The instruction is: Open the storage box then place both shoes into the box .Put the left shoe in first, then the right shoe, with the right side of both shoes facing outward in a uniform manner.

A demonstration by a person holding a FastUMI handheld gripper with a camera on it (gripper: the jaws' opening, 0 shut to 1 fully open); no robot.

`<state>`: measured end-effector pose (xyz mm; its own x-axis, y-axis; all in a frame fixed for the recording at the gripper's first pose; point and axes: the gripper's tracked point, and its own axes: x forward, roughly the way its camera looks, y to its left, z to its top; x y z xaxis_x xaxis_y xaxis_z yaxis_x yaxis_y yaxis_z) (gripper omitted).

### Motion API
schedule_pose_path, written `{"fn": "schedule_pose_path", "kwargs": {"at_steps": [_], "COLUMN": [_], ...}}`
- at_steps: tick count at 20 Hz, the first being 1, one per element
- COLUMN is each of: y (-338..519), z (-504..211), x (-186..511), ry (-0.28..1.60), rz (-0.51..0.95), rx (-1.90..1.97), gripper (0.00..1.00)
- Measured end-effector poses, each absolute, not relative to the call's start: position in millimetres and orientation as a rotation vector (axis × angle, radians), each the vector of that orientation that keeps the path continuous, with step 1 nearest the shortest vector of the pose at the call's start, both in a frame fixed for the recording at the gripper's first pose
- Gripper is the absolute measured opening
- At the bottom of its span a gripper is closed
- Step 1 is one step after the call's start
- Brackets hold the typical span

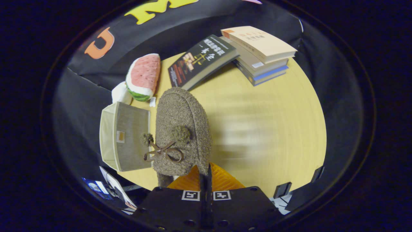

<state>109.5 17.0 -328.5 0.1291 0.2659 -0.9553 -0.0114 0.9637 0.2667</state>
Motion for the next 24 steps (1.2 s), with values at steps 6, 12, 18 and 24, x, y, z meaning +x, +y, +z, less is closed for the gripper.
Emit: {"fn": "schedule_pose_path", "kwargs": {"at_steps": [6,12,18,24], "y": [132,240,310,328], "z": [-277,-258,-300,-355], "x": [113,102,100,104], "ry": [1.38,1.398,1.472,1.526], "rz": [0.341,0.411,0.328,0.21], "rx": [0.174,0.206,0.194,0.155], "gripper": [0.0,0.0,0.0,0.0]}}
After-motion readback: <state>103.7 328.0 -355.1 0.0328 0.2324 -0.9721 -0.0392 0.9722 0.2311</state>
